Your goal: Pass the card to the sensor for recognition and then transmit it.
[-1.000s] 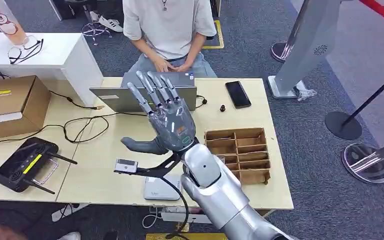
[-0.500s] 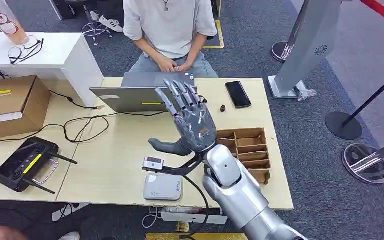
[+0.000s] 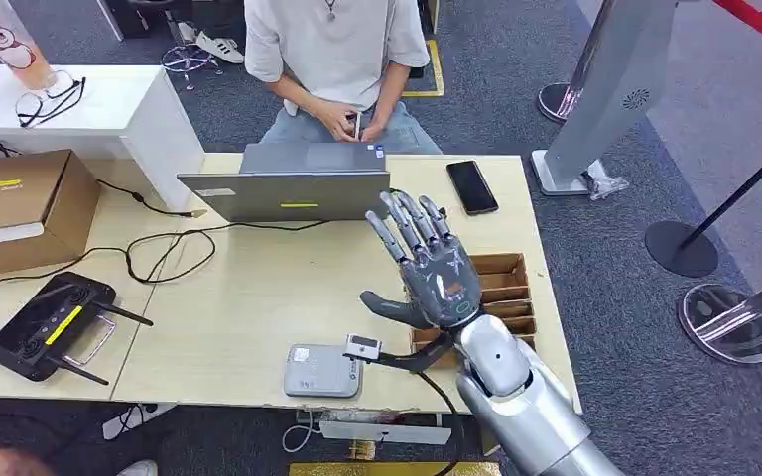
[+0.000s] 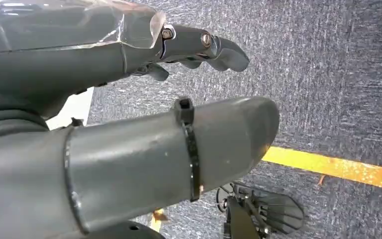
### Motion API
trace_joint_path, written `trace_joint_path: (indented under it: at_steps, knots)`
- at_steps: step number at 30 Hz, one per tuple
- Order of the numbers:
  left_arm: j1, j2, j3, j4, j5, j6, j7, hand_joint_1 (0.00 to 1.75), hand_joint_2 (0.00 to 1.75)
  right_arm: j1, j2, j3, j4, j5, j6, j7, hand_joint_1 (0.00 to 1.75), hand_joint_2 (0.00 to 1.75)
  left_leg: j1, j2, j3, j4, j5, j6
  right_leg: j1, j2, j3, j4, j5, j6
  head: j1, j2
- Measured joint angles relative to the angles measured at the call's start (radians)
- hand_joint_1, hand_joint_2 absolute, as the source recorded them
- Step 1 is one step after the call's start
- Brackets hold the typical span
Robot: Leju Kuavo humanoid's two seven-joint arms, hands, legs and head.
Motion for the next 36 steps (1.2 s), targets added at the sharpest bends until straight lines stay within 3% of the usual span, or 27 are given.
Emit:
trace_joint_path:
  at_steps: [17,25,36]
  knots:
    - [0.006,0.004,0.005,0.000,-0.006,-0.007,-0.010,0.00,0.00,0.101,-0.137,-0.073,-0.123,-0.094,0.187,-0.029,0.00,1.75,0.000,0.000,0.000,0.000,0.000,0.000,0.000,0.000,0.000,0.000,0.000,0.000,0.000,0.000]
    - [0.006,0.006,0.005,0.000,-0.015,-0.015,-0.013,0.00,0.00,0.108,-0.211,-0.079,-0.182,-0.203,0.370,-0.043,0.00,1.75,0.000,0.000,0.000,0.000,0.000,0.000,0.000,0.000,0.000,0.000,0.000,0.000,0.000,0.000]
    - [0.006,0.010,0.005,0.000,-0.021,-0.023,-0.022,0.00,0.00,0.082,-0.279,-0.078,-0.216,-0.301,0.492,-0.025,0.00,1.75,0.000,0.000,-0.001,0.000,0.000,0.000,0.000,0.000,0.000,0.000,0.000,0.000,0.000,0.000]
